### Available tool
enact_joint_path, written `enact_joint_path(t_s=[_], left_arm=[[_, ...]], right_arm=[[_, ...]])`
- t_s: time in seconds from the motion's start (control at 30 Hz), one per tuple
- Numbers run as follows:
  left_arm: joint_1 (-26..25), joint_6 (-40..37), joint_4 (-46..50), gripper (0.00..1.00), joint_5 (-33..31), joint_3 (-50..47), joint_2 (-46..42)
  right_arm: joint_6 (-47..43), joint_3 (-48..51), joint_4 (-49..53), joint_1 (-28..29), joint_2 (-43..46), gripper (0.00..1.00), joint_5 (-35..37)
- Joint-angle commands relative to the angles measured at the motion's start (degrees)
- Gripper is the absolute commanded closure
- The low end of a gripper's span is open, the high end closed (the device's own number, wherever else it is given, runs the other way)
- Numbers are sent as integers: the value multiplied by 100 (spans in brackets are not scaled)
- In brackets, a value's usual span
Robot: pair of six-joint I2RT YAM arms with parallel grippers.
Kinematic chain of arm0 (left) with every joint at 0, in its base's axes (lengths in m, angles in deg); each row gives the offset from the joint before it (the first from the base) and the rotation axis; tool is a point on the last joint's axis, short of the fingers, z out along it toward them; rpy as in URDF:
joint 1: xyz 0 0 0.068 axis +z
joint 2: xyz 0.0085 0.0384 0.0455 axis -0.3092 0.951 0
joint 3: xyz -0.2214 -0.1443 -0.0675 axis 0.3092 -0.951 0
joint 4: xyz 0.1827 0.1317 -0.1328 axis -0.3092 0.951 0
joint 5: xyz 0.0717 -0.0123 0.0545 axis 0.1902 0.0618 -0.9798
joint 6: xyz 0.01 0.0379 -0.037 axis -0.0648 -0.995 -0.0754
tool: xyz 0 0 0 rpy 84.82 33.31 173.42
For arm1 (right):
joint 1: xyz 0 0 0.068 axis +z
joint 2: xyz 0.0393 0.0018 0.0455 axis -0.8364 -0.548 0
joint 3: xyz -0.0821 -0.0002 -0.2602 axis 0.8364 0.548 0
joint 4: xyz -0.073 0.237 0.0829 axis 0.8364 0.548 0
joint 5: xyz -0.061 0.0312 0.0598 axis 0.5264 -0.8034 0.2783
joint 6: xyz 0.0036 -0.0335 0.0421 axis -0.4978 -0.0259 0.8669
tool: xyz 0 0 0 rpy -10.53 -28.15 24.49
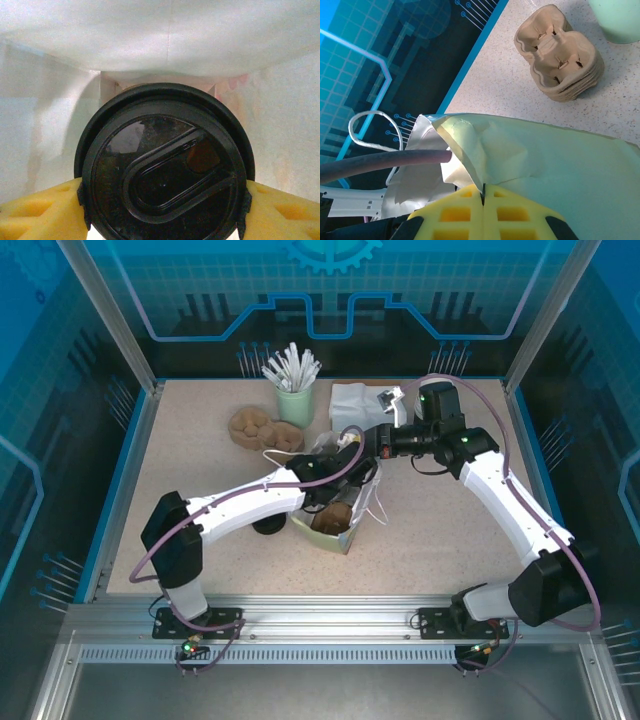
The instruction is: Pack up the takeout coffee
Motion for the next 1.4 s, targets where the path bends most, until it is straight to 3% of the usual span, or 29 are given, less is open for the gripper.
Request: enact_joint_path(t_s=[0.0, 0.17, 0.67, 1.0, 1.37], left_arm=[[121, 21, 54, 30, 167, 247, 286], [130, 32, 209, 30, 185, 398, 501], [156, -74, 743, 30, 578, 962, 1059], [164, -111, 924, 30, 771, 1155, 1256], [173, -121, 1242, 30, 979, 1707, 1757]], right_arm=[[-219, -32, 472, 77, -61, 100, -582], [-568, -224, 799, 22, -179, 98, -509], [-984, -488, 1137, -314, -289, 67, -718], [-1065, -1091, 1759, -873, -194, 47, -631], [-346, -1856, 2465, -1514, 2, 42, 238]])
